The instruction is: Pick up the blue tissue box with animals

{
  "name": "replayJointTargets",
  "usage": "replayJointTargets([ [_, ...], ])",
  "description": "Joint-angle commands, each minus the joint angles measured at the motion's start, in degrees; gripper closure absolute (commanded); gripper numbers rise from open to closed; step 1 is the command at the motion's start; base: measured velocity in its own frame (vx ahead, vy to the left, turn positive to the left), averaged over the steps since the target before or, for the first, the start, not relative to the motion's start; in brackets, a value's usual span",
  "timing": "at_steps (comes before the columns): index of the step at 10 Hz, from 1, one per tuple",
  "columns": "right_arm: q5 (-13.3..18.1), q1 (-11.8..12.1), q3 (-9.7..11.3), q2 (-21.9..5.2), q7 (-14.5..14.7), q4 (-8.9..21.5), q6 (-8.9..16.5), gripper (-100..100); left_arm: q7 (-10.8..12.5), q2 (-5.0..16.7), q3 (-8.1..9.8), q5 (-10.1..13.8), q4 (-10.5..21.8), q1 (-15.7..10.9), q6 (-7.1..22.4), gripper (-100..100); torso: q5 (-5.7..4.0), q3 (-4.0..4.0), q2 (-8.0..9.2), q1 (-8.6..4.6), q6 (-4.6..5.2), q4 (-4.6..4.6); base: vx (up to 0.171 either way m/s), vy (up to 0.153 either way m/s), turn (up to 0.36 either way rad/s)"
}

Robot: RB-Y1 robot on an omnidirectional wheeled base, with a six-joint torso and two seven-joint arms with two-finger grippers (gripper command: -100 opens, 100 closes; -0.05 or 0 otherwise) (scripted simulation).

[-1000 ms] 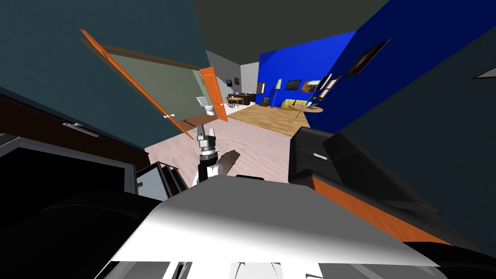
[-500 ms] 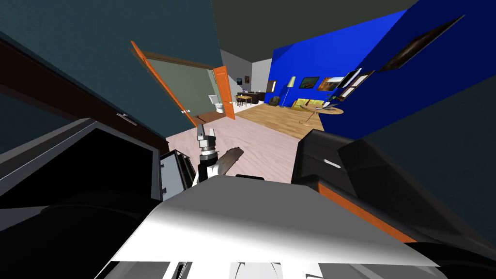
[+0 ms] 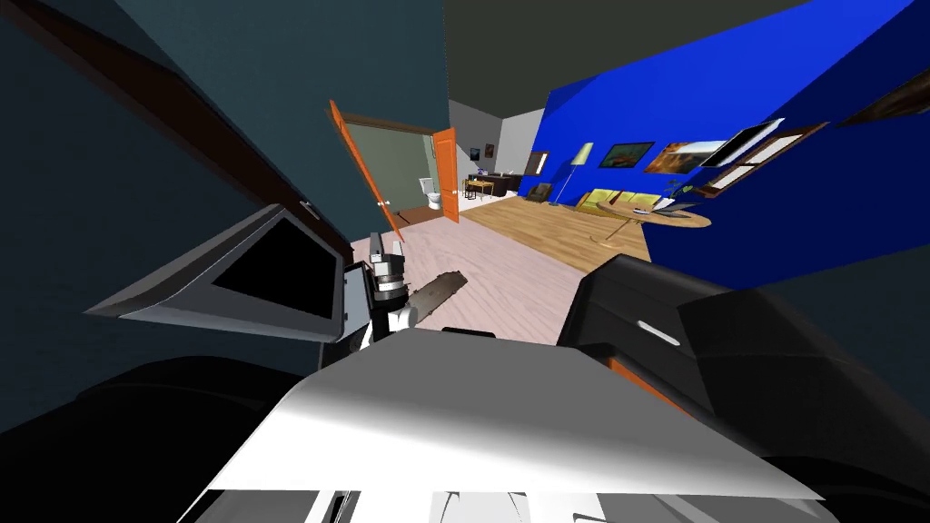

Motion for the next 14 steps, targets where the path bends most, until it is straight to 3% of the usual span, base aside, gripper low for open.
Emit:
replayJointTargets([
  [1,-2.82,2.03,-0.3,0.0,0.09,-2.86,2.86,-100,0.0,0.0,0.0,0.0,0.0,0.0,0.0,0,0.0,0.0,0.0,0.0,0.0,0.0,-0.13,0.002,0.397],
  [3,-2.82,2.03,-0.3,0.0,0.09,-5.15,3.21,-100,0.0,0.0,0.02,0.0,0.0,0.03,0.0,0,-0.02,-0.06,-0.14,-0.05,0.08,-0.01,-0.042,-0.004,0.015],
  [4,-5.57,4.76,-0.72,1.66,0.81,-7.47,6.0,-100,0.0,0.0,0.02,0.0,0.0,0.03,0.0,0,-0.02,-0.17,-0.31,-0.06,0.08,-0.05,-0.108,-0.002,0.339],
  [5,-6.65,4.82,-0.72,1.66,0.81,-9.68,6.82,-100,0.0,0.0,0.0,0.0,0.0,0.01,0.0,0,0.0,-0.07,-0.11,-0.05,0.01,-0.03,-0.146,-0.004,0.394],
  [6,-8.65,7.25,-1.13,3.33,1.53,-11.56,9.25,-100,0.0,0.0,0.01,0.0,0.0,0.01,0.0,0,-0.01,0.01,0.01,-0.07,0.02,0.01,-0.198,-0.001,0.453],
  [8,-10.49,7.62,-1.13,3.33,1.53,-14.2,10.43,-100,0.0,0.0,0.01,0.0,0.0,0.0,0.0,0,-0.02,0.14,0.22,-0.11,0.03,0.07,-0.13,0.002,0.288],
  [9,-12.93,10.28,-1.55,4.99,2.25,-16.12,12.89,-100,0.0,0.01,0.02,0.0,0.0,0.03,0.0,0,-0.04,0.0,-0.05,-0.11,0.1,0.02,-0.124,0.033,0.383],
  [10,-14.32,10.41,-1.55,4.99,2.25,-17.48,14.03,-100,0.0,0.0,0.01,0.0,0.0,0.01,0.0,0,0.0,0.01,0.02,-0.03,0.03,0.0,-0.141,0.044,0.425],
  [12,-14.32,10.41,-1.55,4.99,2.25,-18.73,14.03,-100,0.0,0.01,0.02,0.0,0.0,0.03,0.0,0,-0.03,-0.06,-0.14,-0.1,0.12,-0.01,-0.033,0.009,0.001],
  [13,-17.09,12.67,-1.96,6.65,2.98,-20.38,16.37,-100,0.0,0.01,0.03,0.0,0.0,0.04,0.0,0,-0.04,-0.18,-0.34,-0.17,0.12,-0.06,-0.095,0.033,0.358],
  [14,-18.16,13.21,-1.96,6.65,2.98,-21.49,17.54,-100,0.0,0.01,0.01,0.0,0.0,0.01,0.0,0,-0.01,-0.09,-0.16,-0.08,0.03,-0.04,-0.135,0.046,0.451],
])
